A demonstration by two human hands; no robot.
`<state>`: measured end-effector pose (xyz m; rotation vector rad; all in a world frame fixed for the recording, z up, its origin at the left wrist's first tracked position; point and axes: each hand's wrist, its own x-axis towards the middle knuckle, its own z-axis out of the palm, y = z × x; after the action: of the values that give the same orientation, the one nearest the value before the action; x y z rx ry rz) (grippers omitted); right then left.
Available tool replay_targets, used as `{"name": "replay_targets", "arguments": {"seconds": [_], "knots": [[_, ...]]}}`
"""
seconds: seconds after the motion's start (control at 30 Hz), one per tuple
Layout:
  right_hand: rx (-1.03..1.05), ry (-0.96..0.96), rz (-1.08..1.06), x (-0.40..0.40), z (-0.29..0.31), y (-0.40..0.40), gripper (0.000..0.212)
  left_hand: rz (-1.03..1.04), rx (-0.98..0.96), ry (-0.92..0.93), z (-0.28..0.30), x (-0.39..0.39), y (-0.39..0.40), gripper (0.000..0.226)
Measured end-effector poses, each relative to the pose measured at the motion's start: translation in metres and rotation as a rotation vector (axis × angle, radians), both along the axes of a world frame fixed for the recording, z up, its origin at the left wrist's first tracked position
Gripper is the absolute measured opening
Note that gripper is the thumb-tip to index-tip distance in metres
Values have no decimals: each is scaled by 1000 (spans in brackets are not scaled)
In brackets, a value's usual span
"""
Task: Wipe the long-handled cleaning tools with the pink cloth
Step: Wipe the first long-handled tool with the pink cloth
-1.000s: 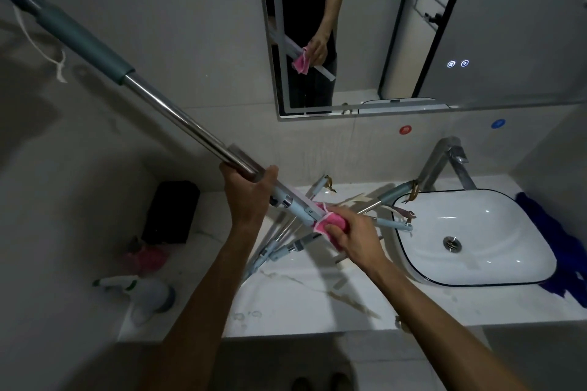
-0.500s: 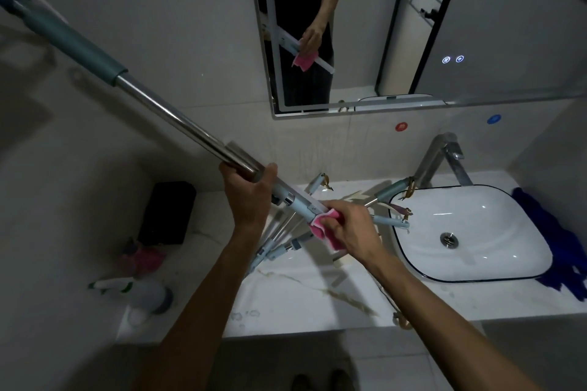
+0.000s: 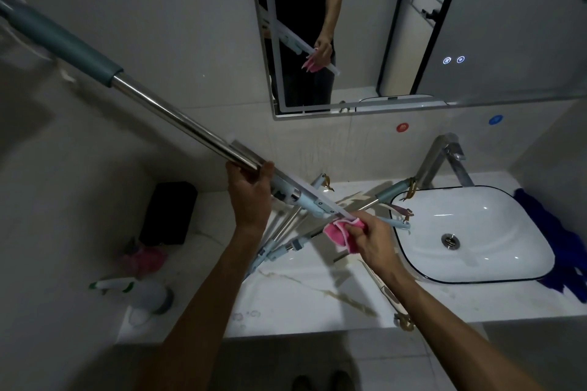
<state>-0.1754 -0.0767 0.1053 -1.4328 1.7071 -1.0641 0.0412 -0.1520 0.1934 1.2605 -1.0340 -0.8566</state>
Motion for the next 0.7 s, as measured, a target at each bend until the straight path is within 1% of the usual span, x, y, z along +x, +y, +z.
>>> {"name": "replay_targets", "arguments": {"seconds": [0.03,0.1,0.17,0.23,0.33,0.47,0.53,0.6,0.63,0.7], "knots": [[-14,-41,-8,0,0,2,28,8,-10,8,0,-2,-1,31],[-27,-164,-32,1,0,3,21,45,-7,66,4,-4,-4,27],[-56,-277,-90,2,5,3,19,84,42,186,6,-7,-8,26],[-99,-324,-129,5,12,-1,18,114,116,325,3,-7,-11,26],[-145,-387,-128,9,29,-7,17,115,236,496,-3,-8,-8,19],[-211,-393,-142,18,54,-13,20,81,379,704,-1,-12,-3,17],[-232,-383,-143,22,62,-14,18,53,424,739,0,-13,-1,21],[-232,-392,-145,24,66,-16,12,5,462,723,-1,-14,0,28],[-233,-403,-143,25,68,-17,11,-23,487,679,-2,-13,1,32],[-241,-431,-149,28,71,-17,10,-102,558,527,-2,-11,3,42]]}}
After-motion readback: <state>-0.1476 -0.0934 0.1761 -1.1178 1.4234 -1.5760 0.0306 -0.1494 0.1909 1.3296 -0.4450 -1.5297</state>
